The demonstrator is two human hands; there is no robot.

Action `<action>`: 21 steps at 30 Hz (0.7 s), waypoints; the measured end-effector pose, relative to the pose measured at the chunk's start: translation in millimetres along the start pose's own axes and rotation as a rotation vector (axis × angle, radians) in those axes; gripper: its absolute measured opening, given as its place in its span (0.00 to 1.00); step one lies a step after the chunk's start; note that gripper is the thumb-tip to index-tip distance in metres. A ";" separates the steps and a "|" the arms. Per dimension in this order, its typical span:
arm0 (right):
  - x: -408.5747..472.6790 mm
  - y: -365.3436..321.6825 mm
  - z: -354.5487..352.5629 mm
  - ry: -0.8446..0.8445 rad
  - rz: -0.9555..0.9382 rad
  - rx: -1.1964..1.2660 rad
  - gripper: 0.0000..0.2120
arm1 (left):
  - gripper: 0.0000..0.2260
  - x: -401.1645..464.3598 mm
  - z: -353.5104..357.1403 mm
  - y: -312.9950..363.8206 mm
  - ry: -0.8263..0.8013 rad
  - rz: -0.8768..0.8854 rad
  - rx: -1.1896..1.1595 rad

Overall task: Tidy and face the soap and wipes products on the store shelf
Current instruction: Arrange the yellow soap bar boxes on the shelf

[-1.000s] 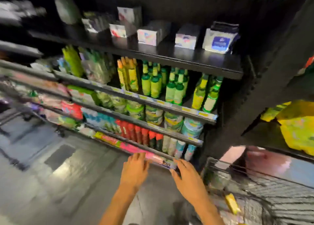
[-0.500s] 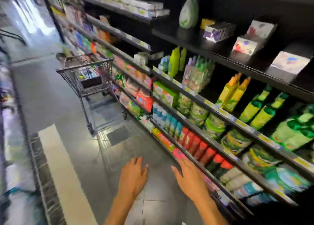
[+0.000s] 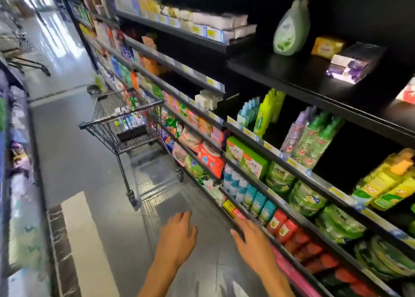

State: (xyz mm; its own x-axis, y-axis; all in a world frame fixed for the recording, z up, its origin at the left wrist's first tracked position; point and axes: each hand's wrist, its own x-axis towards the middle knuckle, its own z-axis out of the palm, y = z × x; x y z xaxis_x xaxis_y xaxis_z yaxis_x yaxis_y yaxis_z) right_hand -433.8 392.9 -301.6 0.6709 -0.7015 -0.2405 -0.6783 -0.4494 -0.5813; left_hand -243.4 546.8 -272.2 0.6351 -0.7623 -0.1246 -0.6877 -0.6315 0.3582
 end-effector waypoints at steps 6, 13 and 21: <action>112.7 -52.1 -39.6 0.087 0.013 0.004 0.23 | 0.22 113.6 -23.8 -15.3 -0.081 0.025 0.021; 202.2 -99.9 -119.8 0.432 0.081 0.040 0.22 | 0.22 249.5 -35.1 -13.2 -0.161 0.244 -0.004; 230.3 -135.1 -214.3 0.997 0.096 -0.095 0.17 | 0.20 370.5 -101.4 33.9 -0.120 0.664 -0.078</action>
State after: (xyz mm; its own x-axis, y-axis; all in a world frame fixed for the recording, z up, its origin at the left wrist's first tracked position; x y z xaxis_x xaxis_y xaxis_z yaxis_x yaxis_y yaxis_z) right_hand -251.9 173.5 -111.9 0.0846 -0.8607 0.5021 -0.7665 -0.3782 -0.5191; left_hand 4.3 257.4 -212.4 0.0399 -0.9982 0.0447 -0.8881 -0.0149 0.4595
